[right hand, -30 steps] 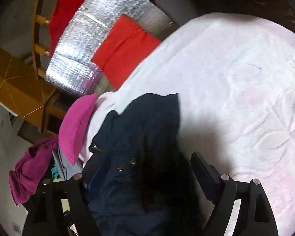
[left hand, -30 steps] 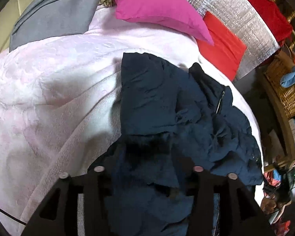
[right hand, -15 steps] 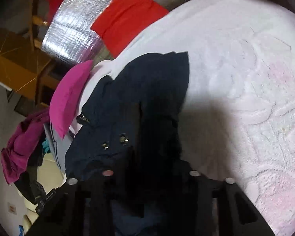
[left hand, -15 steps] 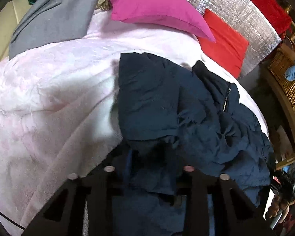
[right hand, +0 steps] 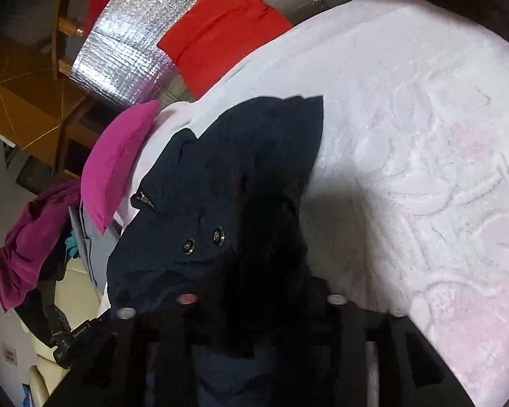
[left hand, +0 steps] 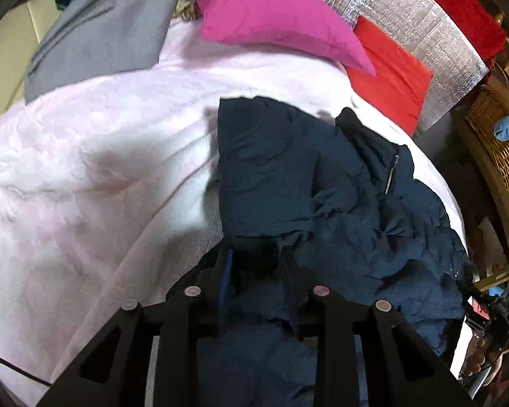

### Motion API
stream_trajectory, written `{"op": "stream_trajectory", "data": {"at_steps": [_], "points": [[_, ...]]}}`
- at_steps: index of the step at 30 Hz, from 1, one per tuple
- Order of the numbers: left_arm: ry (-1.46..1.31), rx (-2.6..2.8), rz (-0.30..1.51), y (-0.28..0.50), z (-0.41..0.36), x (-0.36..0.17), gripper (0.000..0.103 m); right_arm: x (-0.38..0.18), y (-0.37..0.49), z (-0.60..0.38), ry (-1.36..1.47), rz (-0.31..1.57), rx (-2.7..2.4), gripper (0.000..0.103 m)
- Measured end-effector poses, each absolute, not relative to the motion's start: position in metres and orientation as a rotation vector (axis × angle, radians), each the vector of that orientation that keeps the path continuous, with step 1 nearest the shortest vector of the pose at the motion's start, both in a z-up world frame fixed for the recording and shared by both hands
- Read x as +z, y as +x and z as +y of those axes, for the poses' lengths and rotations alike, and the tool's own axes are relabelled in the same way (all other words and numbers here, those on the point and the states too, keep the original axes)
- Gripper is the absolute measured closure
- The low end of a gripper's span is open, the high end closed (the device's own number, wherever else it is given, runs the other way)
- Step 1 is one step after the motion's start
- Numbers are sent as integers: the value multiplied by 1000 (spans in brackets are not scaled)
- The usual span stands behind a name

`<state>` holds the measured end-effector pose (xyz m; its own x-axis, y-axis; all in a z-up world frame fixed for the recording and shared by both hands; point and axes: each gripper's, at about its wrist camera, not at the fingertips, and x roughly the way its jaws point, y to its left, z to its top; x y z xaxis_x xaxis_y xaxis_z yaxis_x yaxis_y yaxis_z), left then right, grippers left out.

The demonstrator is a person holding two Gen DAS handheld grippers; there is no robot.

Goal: Fold large clothes
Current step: 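Grasp the jacket hem with the right tool and lift it toward the collar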

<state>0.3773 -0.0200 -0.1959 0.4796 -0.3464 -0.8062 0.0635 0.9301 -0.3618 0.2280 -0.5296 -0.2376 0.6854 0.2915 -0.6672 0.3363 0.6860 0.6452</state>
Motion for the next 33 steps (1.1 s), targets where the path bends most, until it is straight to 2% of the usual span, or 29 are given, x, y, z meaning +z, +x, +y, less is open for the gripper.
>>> {"op": "stream_trajectory", "data": {"at_steps": [2, 6, 8, 10, 18, 27, 29, 31, 33], "points": [[-313, -267, 1010, 370, -20, -185, 60, -225, 216, -531, 800, 796, -71, 42], [-297, -333, 954, 346, -36, -165, 55, -211, 194, -531, 835, 723, -59, 42], [-302, -383, 945, 333, -49, -160, 43, -208, 187, -520, 874, 707, 16, 42], [-322, -440, 980, 324, -63, -163, 37, -207, 186, -501, 894, 719, 98, 42], [-409, -465, 1214, 330, -105, -209, 34, -255, 209, -444, 1097, 871, 168, 41], [-641, -364, 1196, 361, -87, -232, 34, -280, 221, -457, 1257, 786, 70, 42], [-675, -358, 1178, 365, -85, -234, 35, -282, 225, -459, 1284, 758, 69, 48], [-712, -359, 1168, 368, -81, -237, 35, -285, 231, -454, 1288, 767, 76, 62], [-727, -363, 1156, 366, -79, -238, 42, -286, 235, -453, 1287, 767, 76, 68]]}}
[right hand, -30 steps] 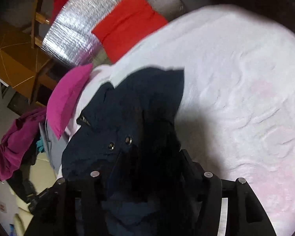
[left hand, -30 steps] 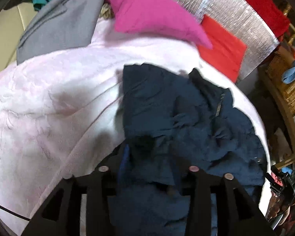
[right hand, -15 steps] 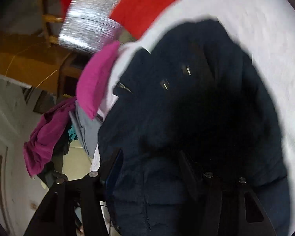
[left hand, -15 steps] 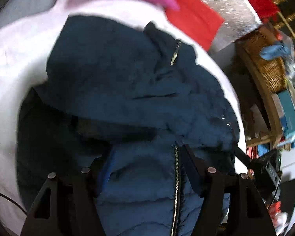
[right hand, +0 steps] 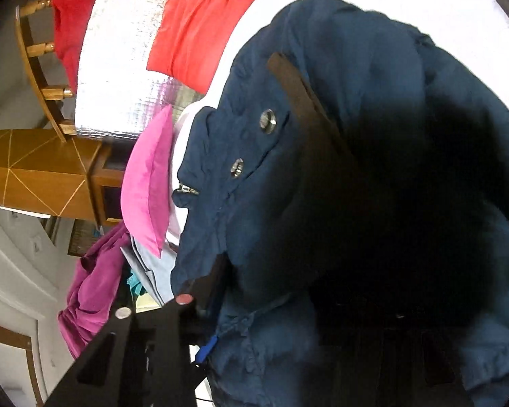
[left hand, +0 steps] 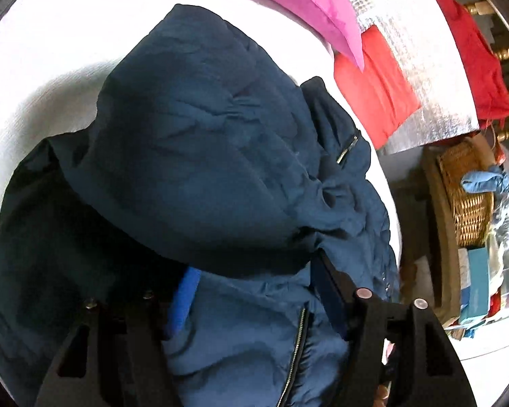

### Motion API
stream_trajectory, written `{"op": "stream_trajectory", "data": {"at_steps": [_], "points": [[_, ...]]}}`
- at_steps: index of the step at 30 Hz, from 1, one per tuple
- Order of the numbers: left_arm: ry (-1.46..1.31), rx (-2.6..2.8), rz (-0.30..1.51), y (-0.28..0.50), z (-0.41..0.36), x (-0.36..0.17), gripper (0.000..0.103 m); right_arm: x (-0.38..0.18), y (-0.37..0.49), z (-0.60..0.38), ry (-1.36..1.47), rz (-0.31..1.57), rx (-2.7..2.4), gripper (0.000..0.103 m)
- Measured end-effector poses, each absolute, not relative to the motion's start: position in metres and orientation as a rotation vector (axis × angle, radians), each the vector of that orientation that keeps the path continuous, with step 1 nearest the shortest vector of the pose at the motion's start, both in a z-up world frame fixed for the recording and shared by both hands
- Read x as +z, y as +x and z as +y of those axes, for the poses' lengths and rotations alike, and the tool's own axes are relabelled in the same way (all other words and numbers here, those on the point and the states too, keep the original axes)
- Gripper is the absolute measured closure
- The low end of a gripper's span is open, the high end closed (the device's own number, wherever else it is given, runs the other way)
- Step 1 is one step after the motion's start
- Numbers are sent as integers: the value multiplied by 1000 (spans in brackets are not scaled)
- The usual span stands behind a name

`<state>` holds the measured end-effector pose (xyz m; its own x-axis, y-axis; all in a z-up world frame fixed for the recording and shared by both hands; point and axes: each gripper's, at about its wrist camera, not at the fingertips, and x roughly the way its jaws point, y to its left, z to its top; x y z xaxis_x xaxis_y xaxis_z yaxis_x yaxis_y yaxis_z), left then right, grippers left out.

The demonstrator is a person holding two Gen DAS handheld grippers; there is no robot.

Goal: Fold large clothes
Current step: 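Grasp the jacket hem with the right tool and lift it toward the collar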

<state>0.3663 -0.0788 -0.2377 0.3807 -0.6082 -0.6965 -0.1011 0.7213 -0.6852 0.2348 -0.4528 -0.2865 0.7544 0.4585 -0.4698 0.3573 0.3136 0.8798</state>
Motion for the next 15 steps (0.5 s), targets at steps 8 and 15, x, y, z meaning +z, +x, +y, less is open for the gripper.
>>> {"op": "stream_trajectory", "data": {"at_steps": [8, 15], "points": [[-642, -340, 1143, 359, -79, -232, 65, -275, 240, -441, 1164, 791, 53, 76], [-605, -349, 1179, 357, -78, -233, 65, -274, 242, -444, 1156, 826, 81, 75]]}}
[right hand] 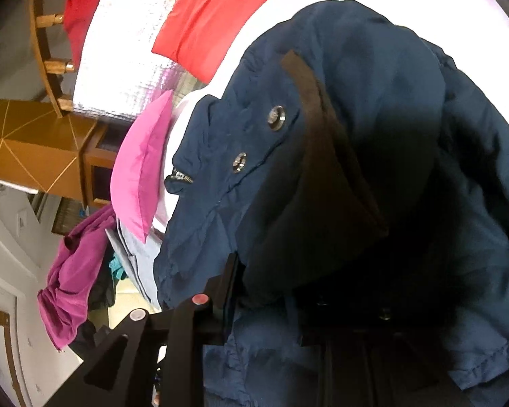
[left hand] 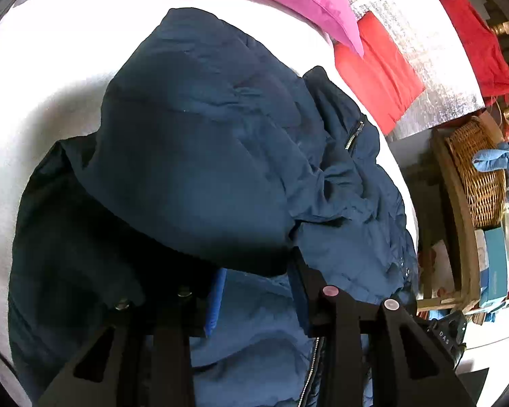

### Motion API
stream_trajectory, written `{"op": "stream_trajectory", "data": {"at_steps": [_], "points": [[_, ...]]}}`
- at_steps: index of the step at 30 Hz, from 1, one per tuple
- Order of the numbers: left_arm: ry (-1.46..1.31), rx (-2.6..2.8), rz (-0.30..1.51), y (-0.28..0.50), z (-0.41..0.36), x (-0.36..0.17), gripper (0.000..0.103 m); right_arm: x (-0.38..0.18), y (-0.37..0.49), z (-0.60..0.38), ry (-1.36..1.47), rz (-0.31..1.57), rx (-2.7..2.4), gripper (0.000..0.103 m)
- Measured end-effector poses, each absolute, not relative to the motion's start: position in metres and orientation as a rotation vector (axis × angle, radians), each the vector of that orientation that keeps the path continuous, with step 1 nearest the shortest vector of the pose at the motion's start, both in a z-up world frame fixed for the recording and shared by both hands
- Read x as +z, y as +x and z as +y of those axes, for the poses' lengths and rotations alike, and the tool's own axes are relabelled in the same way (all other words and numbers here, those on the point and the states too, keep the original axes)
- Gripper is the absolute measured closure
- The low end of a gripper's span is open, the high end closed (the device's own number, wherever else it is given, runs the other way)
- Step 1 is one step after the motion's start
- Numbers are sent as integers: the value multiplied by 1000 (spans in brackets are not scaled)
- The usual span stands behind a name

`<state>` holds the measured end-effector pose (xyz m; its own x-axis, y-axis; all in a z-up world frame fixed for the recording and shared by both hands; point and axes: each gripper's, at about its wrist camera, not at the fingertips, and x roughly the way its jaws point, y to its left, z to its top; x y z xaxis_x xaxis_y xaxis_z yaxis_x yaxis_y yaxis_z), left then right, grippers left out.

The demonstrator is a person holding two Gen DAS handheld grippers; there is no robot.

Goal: Fold large clothes
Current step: 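Grasp the jacket hem with the right tool and lift it toward the collar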

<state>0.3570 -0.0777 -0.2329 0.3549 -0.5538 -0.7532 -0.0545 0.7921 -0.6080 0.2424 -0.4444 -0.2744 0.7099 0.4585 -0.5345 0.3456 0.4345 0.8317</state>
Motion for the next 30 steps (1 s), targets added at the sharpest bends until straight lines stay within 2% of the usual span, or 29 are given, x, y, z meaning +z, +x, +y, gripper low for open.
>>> {"op": "stream_trajectory", "data": {"at_steps": [7, 12, 13, 15, 16, 23, 26, 28, 30], "points": [[-437, -356, 1218, 342, -87, -212, 65, -260, 243, -435, 1067, 943, 143, 73], [-338, -445, 1084, 327, -95, -173, 64, -235, 237, -423, 933, 956, 287, 73], [-324, -444, 1053, 326, -96, -167, 62, -229, 237, -420, 928, 923, 322, 73], [-286, -417, 981, 329, -99, -157, 50, -221, 238, -417, 912, 871, 340, 73], [-281, -404, 965, 330, -98, -157, 47, -219, 240, -415, 894, 853, 332, 73], [-228, -206, 983, 366, -92, -188, 47, -231, 266, -411, 881, 812, 259, 73], [-145, -167, 1015, 371, -99, -202, 47, -246, 279, -411, 879, 857, 238, 74], [-69, -161, 1018, 372, -110, -207, 45, -259, 284, -412, 890, 910, 220, 83], [4, -161, 1025, 372, -117, -212, 45, -263, 286, -414, 903, 933, 223, 84]]}}
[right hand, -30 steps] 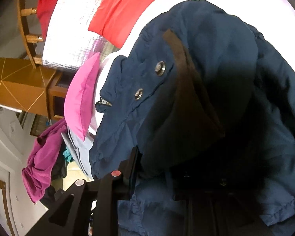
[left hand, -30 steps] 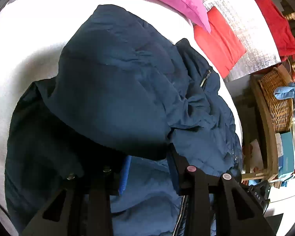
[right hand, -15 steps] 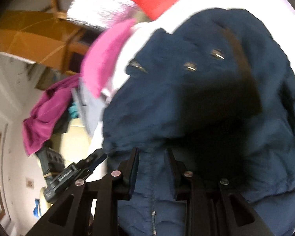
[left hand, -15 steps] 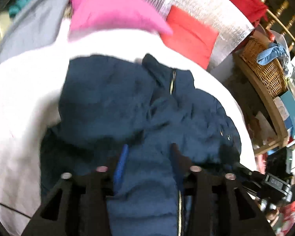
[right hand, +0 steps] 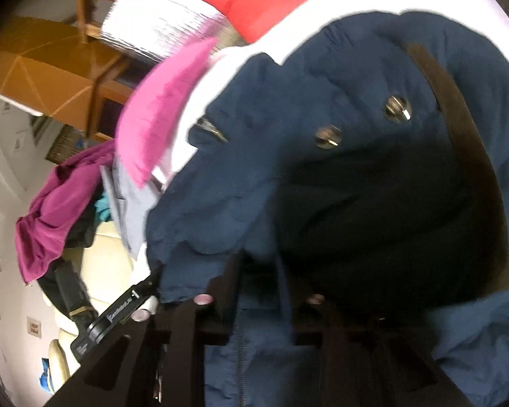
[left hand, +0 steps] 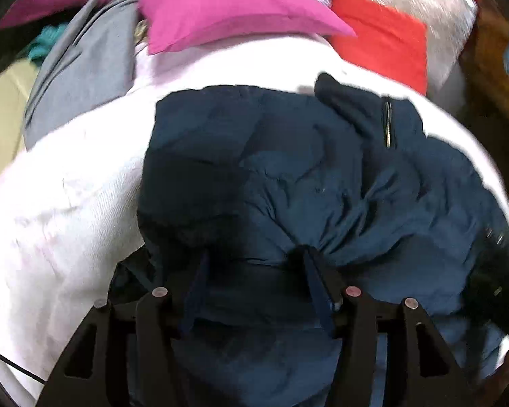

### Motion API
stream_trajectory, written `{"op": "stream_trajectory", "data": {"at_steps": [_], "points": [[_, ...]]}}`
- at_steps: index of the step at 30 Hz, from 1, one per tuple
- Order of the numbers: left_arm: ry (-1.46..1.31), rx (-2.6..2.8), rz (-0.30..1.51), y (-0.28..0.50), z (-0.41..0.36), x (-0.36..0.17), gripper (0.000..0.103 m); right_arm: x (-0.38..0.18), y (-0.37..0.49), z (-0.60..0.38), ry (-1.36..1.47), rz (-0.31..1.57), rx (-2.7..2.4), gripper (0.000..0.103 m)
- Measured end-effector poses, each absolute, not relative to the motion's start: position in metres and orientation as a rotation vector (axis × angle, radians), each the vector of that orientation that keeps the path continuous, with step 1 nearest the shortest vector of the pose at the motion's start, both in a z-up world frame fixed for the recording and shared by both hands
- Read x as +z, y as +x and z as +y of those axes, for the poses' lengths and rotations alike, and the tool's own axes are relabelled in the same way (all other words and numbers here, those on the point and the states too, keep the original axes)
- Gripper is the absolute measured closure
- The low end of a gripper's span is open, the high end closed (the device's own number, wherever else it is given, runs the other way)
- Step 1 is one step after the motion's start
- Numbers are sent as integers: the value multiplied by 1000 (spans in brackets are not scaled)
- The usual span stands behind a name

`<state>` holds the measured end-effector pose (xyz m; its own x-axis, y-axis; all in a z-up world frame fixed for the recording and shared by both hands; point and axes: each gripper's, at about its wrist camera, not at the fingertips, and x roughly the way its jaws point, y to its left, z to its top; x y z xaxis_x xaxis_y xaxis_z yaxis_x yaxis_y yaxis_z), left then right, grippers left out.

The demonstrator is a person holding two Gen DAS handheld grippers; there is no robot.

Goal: Fold large clothes

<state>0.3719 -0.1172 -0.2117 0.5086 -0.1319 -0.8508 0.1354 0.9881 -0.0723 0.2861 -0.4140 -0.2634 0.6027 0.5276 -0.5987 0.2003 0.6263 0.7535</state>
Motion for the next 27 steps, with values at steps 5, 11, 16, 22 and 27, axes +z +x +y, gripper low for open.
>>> {"op": "stream_trajectory", "data": {"at_steps": [5, 11, 16, 22, 27], "points": [[20, -189, 1039, 373, -113, -213, 44, -256, 279, -421, 901, 939, 244, 83], [-73, -251, 1016, 367, -88, -191, 43, -234, 256, -451, 913, 860, 228, 80], [-150, -189, 916, 372, -55, -171, 35, -227, 228, -499, 971, 753, 104, 43], [-248, -96, 976, 386, -18, -183, 31, -241, 218, -538, 993, 757, -40, 43], [-339, -82, 1029, 388, 2, -195, 31, -251, 226, -543, 961, 803, -77, 43]]}}
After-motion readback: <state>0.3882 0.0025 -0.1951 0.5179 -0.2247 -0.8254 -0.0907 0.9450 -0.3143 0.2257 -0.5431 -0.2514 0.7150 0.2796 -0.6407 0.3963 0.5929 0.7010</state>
